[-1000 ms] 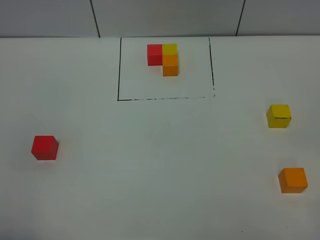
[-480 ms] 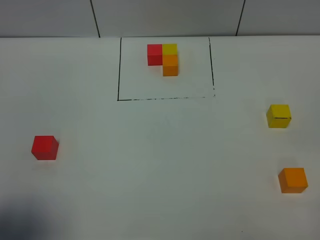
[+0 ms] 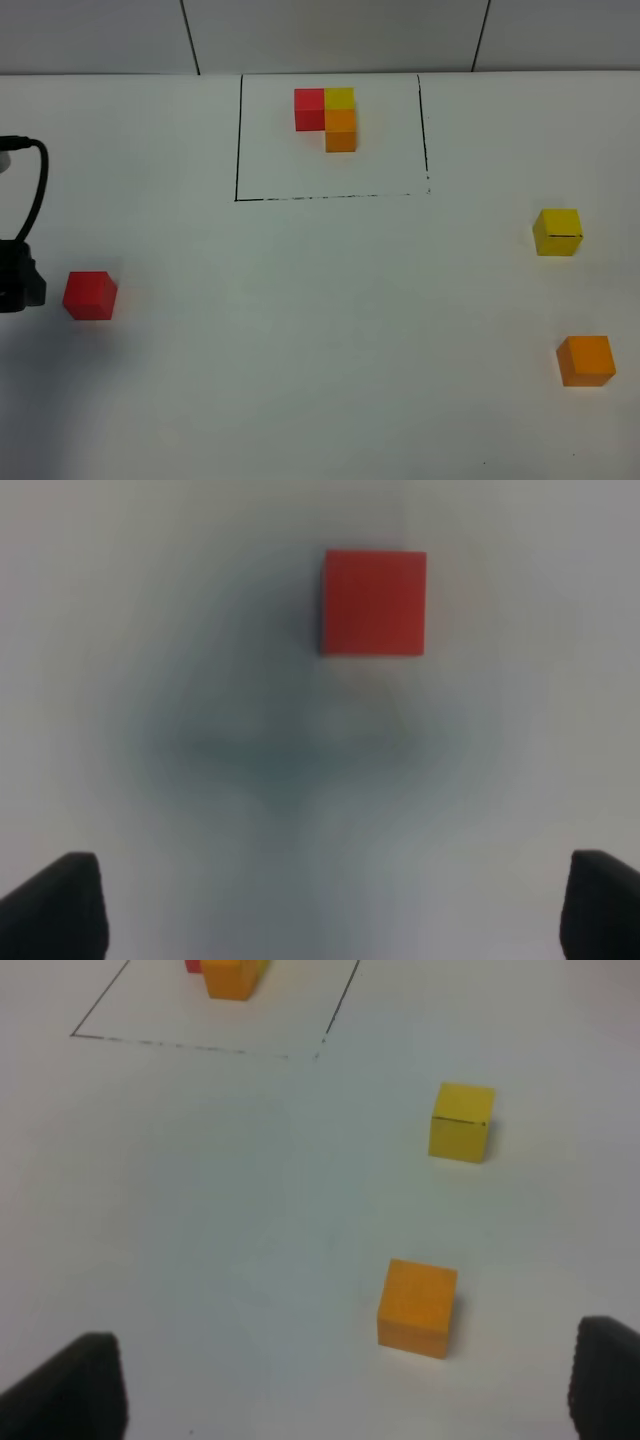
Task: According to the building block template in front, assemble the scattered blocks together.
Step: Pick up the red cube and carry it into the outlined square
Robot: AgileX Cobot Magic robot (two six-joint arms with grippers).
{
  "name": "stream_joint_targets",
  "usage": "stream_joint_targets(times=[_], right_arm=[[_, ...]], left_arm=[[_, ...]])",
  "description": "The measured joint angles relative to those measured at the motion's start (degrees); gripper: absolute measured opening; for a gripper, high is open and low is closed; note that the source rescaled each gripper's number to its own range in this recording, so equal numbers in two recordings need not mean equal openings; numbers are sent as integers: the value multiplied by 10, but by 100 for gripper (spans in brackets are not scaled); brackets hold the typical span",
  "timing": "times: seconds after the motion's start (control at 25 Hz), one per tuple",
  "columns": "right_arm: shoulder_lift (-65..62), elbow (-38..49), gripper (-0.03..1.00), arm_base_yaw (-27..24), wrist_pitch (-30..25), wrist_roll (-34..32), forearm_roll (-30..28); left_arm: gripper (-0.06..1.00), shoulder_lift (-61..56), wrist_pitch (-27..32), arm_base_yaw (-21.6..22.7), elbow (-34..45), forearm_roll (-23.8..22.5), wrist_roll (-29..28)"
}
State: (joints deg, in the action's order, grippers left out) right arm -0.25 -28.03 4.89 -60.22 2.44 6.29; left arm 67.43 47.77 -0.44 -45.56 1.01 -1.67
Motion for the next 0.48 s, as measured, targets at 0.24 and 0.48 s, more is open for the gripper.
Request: stream_joint_targets(times=[0.24, 0.48], right_arm=[[0, 0, 79, 0, 0, 0, 0], [0, 0, 79, 0, 0, 0, 0]], left_arm=[[100, 107, -1, 0, -52, -10, -2], [100, 163, -4, 0, -75, -10, -7]])
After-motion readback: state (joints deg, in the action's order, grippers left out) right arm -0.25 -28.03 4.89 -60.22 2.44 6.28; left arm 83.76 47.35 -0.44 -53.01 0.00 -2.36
